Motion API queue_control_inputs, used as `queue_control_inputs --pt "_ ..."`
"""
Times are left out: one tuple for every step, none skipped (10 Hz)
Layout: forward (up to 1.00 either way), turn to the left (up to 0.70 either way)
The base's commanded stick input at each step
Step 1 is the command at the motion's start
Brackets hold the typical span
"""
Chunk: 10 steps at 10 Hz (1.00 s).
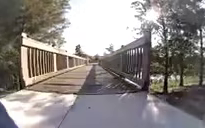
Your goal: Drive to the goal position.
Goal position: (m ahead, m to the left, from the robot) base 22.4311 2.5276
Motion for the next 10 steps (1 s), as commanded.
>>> queue_control_inputs --pt "1.0 0.0" --pt "1.0 0.0" --pt "1.0 0.0" --pt "1.0 0.07" --pt "1.0 0.22" --pt "1.0 0.27" --pt "1.0 0.02" --pt "1.0 0.0" --pt "1.0 0.0" --pt "1.0 0.0"
